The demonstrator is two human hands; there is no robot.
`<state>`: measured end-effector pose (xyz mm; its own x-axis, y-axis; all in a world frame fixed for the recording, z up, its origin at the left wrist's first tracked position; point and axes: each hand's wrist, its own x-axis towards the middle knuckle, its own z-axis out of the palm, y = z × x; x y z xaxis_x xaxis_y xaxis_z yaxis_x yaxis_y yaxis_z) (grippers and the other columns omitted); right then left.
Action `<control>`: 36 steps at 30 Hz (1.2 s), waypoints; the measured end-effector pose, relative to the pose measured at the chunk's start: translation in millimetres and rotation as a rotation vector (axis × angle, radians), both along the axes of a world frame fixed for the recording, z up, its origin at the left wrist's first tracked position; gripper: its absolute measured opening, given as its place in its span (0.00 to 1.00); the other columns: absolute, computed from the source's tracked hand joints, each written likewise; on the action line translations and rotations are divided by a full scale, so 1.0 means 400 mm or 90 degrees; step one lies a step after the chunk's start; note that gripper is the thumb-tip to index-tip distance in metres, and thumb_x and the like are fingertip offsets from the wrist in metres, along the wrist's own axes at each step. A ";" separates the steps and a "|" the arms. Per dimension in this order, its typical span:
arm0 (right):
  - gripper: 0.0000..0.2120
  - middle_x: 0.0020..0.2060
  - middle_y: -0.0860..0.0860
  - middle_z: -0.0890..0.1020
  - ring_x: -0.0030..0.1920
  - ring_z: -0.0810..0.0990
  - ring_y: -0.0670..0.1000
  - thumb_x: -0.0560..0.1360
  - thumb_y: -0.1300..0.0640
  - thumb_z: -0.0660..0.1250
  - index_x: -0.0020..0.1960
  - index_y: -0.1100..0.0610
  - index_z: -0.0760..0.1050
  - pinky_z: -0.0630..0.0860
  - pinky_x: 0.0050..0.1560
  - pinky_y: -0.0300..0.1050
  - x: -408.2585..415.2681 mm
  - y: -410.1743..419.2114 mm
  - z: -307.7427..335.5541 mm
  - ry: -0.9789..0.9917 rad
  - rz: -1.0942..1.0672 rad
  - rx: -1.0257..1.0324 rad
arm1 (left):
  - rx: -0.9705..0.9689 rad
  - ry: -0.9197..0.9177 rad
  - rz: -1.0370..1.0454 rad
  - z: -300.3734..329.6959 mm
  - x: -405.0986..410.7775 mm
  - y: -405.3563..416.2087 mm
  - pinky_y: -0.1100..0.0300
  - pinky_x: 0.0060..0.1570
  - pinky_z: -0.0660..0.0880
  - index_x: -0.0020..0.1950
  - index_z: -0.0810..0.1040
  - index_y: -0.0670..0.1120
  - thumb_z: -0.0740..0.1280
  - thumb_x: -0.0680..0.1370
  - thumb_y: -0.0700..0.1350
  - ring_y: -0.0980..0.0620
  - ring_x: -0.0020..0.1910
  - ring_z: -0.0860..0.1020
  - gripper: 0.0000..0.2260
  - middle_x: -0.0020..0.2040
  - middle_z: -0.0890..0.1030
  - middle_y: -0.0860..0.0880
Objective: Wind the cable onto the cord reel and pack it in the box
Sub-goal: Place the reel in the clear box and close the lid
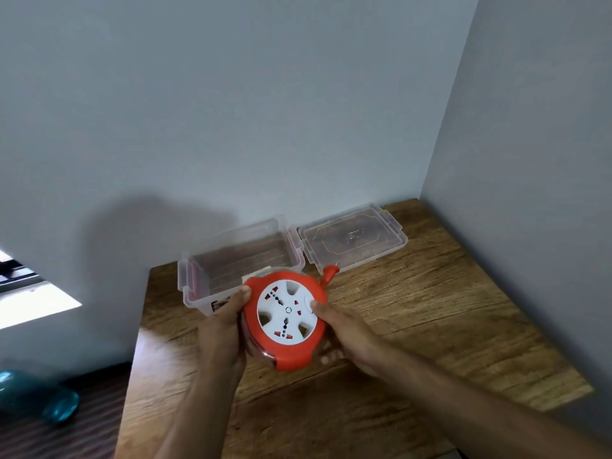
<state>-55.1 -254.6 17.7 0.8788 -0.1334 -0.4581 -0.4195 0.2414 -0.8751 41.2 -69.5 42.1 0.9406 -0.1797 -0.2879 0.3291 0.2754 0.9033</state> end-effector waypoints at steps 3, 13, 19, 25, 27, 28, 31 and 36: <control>0.23 0.50 0.55 0.87 0.45 0.87 0.57 0.74 0.41 0.72 0.64 0.53 0.73 0.83 0.36 0.47 0.002 0.013 -0.035 0.001 0.031 0.039 | 0.071 0.022 -0.005 -0.030 -0.031 0.024 0.43 0.46 0.84 0.58 0.80 0.49 0.76 0.67 0.53 0.41 0.47 0.88 0.21 0.51 0.89 0.44; 0.21 0.38 0.52 0.86 0.32 0.85 0.53 0.75 0.36 0.65 0.60 0.50 0.74 0.78 0.25 0.43 0.129 -0.007 0.092 -0.209 0.033 -0.176 | 0.128 -0.087 -0.002 0.048 0.017 0.101 0.57 0.37 0.84 0.45 0.90 0.50 0.71 0.73 0.53 0.48 0.43 0.88 0.10 0.44 0.90 0.45; 0.17 0.40 0.49 0.83 0.42 0.85 0.49 0.79 0.44 0.68 0.65 0.49 0.74 0.81 0.40 0.46 0.315 -0.021 0.200 -0.282 -0.033 -0.325 | 0.170 -0.152 0.077 0.107 0.165 0.071 0.61 0.35 0.83 0.49 0.86 0.46 0.65 0.83 0.48 0.54 0.39 0.88 0.11 0.40 0.90 0.49; 0.24 0.54 0.50 0.82 0.54 0.82 0.52 0.76 0.53 0.73 0.68 0.54 0.69 0.80 0.56 0.57 0.422 -0.018 0.185 -0.235 -0.037 -0.303 | 0.221 -0.149 0.083 0.096 0.286 0.053 0.61 0.36 0.83 0.48 0.85 0.50 0.63 0.85 0.48 0.53 0.40 0.88 0.12 0.40 0.90 0.51; 0.24 0.55 0.52 0.81 0.53 0.82 0.53 0.76 0.55 0.73 0.69 0.54 0.68 0.80 0.56 0.59 0.450 -0.021 0.176 -0.203 -0.043 -0.284 | 0.242 -0.148 0.083 0.085 0.318 0.041 0.60 0.39 0.83 0.48 0.84 0.53 0.63 0.85 0.49 0.52 0.43 0.87 0.11 0.43 0.89 0.51; 0.26 0.55 0.53 0.81 0.52 0.83 0.53 0.76 0.57 0.73 0.70 0.53 0.66 0.81 0.55 0.59 0.461 -0.025 0.172 -0.185 -0.037 -0.281 | 0.258 -0.150 0.081 0.077 0.331 0.036 0.60 0.40 0.82 0.48 0.83 0.54 0.63 0.85 0.49 0.53 0.44 0.87 0.11 0.44 0.89 0.52; 0.34 0.52 0.53 0.82 0.48 0.84 0.52 0.76 0.60 0.73 0.75 0.48 0.59 0.83 0.50 0.53 0.474 -0.034 0.153 -0.131 -0.001 -0.301 | 0.327 -0.154 0.072 0.044 0.352 0.024 0.60 0.41 0.80 0.54 0.83 0.53 0.63 0.84 0.50 0.55 0.46 0.85 0.09 0.47 0.87 0.54; 0.26 0.51 0.50 0.81 0.40 0.78 0.42 0.78 0.49 0.70 0.71 0.53 0.66 0.72 0.33 0.32 0.484 -0.018 0.127 -0.099 0.010 -0.439 | 0.490 -0.246 0.036 0.002 0.345 0.016 0.64 0.45 0.78 0.72 0.75 0.51 0.59 0.86 0.48 0.52 0.52 0.81 0.15 0.59 0.80 0.51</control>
<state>138.7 -261.8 68.7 0.9314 -0.3348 -0.1427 -0.2760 -0.3944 -0.8765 179.3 -62.9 42.9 0.9994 -0.0155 0.0313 -0.0349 -0.4530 0.8908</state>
